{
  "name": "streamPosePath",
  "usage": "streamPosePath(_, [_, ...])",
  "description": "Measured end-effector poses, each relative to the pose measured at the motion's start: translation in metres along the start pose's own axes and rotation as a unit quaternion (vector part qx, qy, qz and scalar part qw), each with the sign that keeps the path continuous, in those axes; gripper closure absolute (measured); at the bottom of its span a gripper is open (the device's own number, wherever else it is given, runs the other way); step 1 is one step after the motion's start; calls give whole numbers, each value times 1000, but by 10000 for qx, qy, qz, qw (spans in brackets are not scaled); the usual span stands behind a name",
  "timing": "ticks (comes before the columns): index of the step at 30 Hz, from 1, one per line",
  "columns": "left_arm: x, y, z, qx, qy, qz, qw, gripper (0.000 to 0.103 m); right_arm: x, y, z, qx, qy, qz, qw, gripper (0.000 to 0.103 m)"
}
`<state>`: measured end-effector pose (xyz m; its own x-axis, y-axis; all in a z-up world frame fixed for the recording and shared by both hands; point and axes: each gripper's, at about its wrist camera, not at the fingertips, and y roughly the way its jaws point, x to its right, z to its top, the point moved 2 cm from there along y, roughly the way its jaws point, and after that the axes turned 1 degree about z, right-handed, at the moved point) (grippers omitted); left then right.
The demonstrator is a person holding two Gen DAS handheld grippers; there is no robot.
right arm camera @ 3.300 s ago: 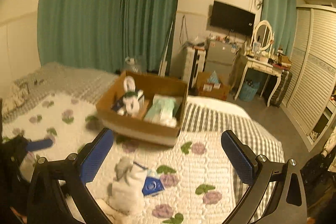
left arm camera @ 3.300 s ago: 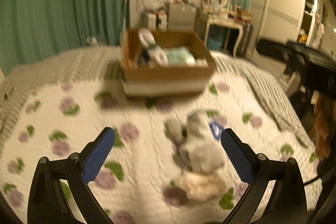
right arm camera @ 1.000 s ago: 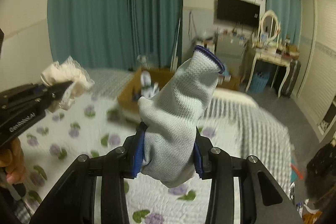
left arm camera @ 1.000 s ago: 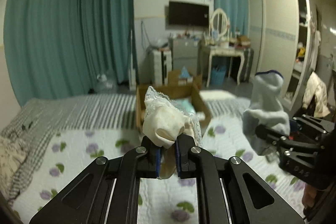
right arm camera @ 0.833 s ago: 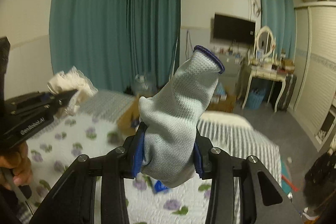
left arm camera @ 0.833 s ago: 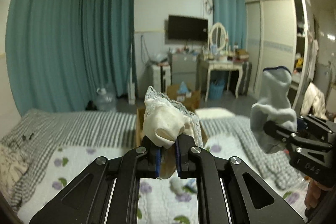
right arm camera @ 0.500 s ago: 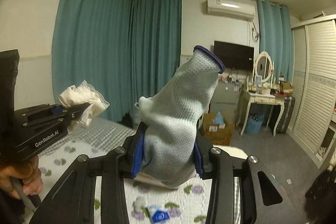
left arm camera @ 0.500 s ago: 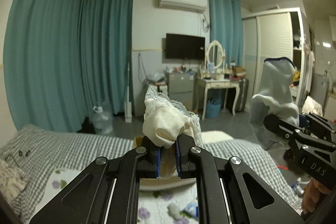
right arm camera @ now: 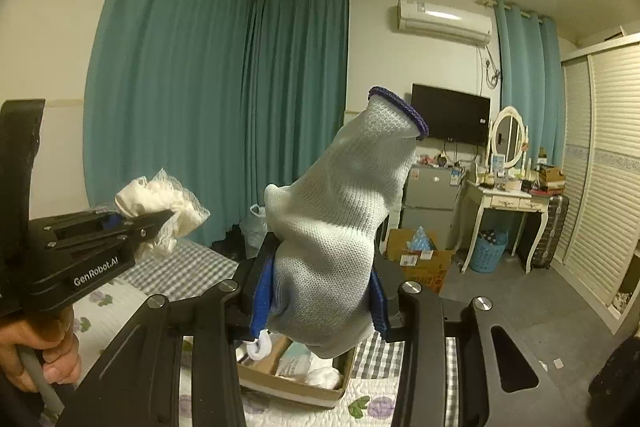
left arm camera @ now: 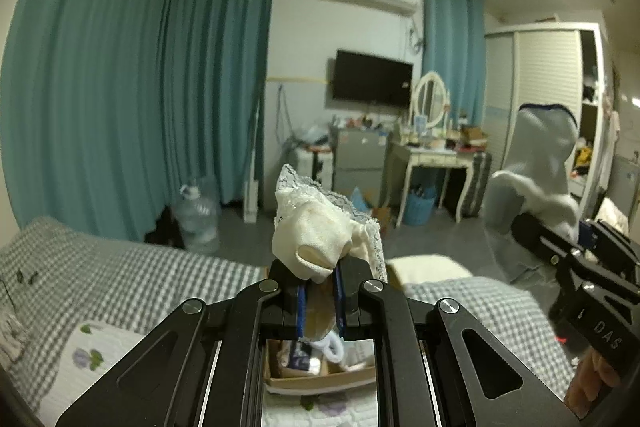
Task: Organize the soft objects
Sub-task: 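Carry the lace cloth and sock into the box and open both tools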
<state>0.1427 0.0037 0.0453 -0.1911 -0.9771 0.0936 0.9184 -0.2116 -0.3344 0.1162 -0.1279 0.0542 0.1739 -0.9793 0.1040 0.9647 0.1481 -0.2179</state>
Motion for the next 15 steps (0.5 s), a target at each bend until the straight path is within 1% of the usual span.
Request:
streamPosePath(6, [-5,61,-34,-537,18,79,9985,93,7,69,-36,-457,26,110,9989,63])
streamPosePath(8, [-4,83,-48,-766,66,81,9970,93,8,91,-54,-683,42,162,9975,63])
streamPosePath(11, [1,103,-67,-1022,138,87,9946,93,11,126,-79,-1060,14,217,9941,63])
streamPosePath(15, [7,134,-88,-1380,206,40,9902,93,8,162,-112,-1580,-5,373,9867,62])
